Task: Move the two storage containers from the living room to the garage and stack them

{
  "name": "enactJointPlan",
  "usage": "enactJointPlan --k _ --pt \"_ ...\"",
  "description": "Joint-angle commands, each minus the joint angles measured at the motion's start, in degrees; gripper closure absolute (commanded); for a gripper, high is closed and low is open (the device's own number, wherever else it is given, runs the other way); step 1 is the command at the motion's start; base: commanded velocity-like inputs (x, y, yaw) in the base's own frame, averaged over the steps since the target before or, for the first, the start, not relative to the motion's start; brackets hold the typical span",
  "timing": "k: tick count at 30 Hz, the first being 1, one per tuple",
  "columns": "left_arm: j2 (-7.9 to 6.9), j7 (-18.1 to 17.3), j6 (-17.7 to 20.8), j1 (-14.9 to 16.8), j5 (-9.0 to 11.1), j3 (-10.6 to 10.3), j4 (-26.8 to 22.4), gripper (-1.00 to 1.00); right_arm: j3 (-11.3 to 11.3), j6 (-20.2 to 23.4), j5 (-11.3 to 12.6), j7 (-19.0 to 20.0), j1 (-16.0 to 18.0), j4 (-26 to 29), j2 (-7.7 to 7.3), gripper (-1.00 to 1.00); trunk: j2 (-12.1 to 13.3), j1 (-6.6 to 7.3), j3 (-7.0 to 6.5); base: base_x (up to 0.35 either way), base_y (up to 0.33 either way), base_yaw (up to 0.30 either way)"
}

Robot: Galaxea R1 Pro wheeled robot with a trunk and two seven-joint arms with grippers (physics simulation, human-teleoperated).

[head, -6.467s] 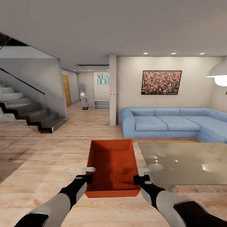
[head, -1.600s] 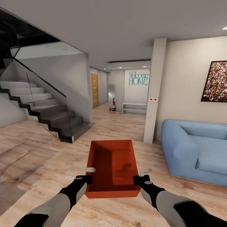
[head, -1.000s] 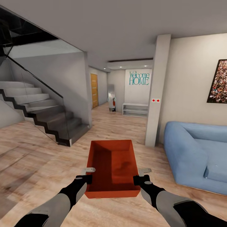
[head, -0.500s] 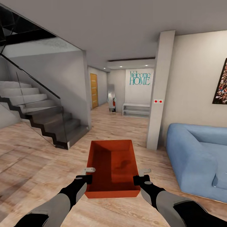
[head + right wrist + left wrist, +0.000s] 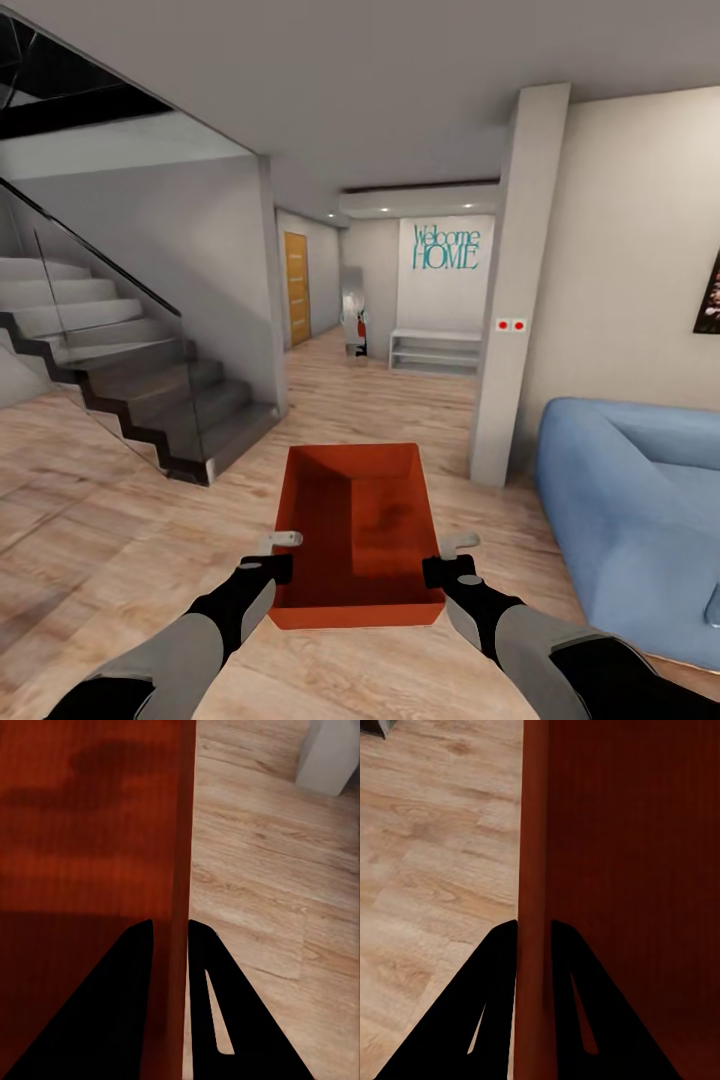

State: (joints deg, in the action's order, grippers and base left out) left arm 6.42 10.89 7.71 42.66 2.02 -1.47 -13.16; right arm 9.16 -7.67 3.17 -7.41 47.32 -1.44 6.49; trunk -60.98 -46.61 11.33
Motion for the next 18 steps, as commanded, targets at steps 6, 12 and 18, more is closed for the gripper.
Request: enactJointPlan --k 6,12,18 --pt "0.15 0.5 0.4 0.0 3.2 1.8 -0.3 1.00 -1.3 -0.2 0.2 -0.2 0.1 -0.1 0.36 1.00 0.0 -0.04 0.08 0.324 0.000 0.000" --pt "0.17 0.5 0.4 0.1 3.2 1.8 -0.3 1.00 -1.3 -0.2 0.2 -0.2 0.1 -0.1 0.36 1.00 0.0 -0.04 0.08 0.324 0.000 0.000" --pt "0.18 0.5 0.4 0.0 3.2 1.8 -0.2 1.00 -1.3 -0.2 0.1 -0.3 0.1 -0.1 0.36 1.00 0.0 -0.04 0.08 0.324 0.000 0.000"
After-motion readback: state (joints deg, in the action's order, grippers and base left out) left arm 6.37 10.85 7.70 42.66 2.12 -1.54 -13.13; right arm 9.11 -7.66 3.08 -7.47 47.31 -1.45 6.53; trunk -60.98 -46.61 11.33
